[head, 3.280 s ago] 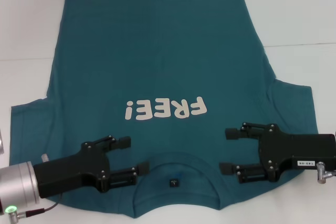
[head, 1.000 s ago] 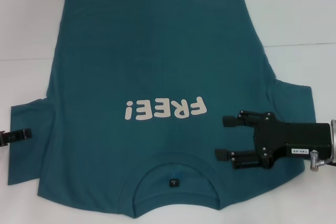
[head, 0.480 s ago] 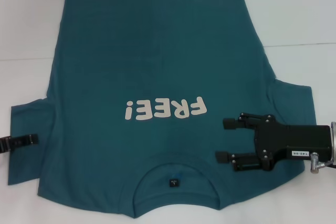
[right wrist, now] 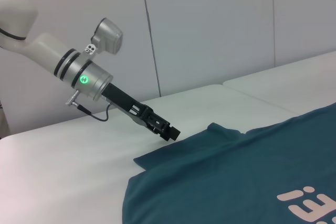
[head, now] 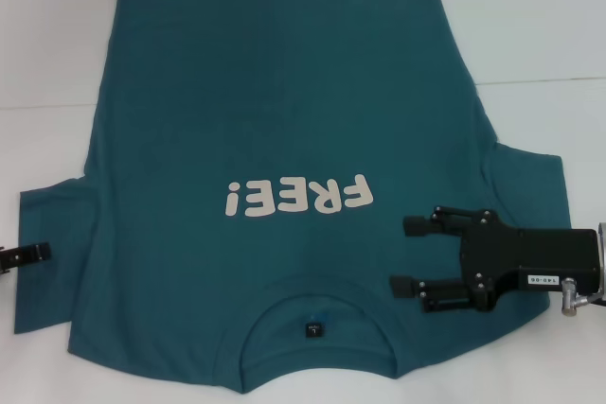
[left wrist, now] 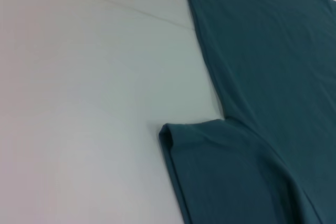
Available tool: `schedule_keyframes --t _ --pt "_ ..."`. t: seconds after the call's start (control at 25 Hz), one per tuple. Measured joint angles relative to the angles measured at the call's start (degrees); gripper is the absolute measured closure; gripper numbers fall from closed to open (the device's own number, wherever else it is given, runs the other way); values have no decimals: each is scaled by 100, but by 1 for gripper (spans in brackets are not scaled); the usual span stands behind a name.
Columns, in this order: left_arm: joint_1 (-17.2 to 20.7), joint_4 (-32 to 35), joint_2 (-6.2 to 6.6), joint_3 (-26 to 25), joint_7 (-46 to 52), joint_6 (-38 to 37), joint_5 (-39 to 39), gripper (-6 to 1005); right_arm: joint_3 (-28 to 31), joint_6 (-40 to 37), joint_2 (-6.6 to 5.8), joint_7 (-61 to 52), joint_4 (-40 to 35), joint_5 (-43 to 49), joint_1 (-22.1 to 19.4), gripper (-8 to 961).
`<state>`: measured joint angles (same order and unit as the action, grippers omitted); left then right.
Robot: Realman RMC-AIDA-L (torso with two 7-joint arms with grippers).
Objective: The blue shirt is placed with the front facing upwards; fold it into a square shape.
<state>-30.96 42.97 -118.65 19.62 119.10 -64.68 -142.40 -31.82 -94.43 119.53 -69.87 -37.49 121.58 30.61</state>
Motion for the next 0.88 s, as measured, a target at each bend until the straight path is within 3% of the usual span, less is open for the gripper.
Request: schedule_keyframes --t 0.68,0.88 --pt "-47 -179 1 11 -1 -375 23 151 -26 -13 0 -14 23 15 -26 42" --pt "-57 -151 4 -10 36 -421 42 201 -26 -22 0 -13 23 15 -39 42"
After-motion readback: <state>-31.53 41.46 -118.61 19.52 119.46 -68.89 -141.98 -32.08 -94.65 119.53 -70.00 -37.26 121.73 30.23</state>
